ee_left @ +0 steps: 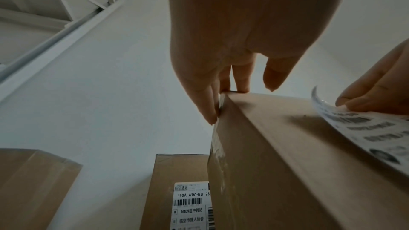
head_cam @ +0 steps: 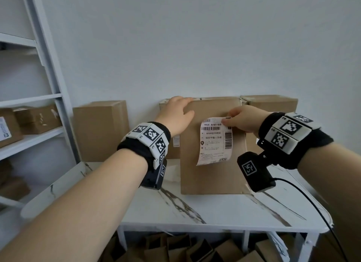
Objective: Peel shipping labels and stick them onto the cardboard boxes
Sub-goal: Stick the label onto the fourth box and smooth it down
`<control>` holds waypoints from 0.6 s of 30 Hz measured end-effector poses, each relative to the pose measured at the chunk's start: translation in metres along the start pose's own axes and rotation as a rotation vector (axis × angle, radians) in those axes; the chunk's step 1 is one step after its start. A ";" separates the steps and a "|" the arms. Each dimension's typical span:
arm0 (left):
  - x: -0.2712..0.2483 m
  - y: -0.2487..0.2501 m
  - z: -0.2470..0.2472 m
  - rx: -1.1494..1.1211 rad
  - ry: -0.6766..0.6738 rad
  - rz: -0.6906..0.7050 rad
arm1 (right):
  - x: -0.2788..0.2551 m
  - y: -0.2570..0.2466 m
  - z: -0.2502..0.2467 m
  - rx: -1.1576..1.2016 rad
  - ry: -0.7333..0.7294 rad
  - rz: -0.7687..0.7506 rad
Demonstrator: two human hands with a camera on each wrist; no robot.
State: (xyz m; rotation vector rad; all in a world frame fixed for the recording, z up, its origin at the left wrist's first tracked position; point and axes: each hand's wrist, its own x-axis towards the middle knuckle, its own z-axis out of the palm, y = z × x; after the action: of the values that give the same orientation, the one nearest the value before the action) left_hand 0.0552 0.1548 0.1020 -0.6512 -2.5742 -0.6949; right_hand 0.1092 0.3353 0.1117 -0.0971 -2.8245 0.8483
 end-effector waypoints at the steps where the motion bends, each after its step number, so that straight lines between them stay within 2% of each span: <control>1: 0.000 0.000 0.000 0.003 0.001 0.000 | 0.000 0.000 0.000 -0.004 0.000 0.003; 10: -0.003 0.000 0.002 -0.065 -0.040 -0.015 | -0.004 -0.005 0.005 -0.089 0.038 -0.013; 15: -0.003 0.002 0.001 -0.079 -0.037 -0.019 | -0.002 0.000 0.003 -0.041 0.012 -0.012; 18: -0.001 0.002 0.001 -0.067 -0.034 -0.018 | -0.003 0.000 0.004 -0.009 0.050 -0.030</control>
State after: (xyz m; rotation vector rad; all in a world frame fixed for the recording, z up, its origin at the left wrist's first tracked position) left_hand 0.0567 0.1566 0.1010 -0.6673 -2.5999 -0.7859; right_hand 0.1114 0.3326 0.1079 -0.0760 -2.7765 0.8151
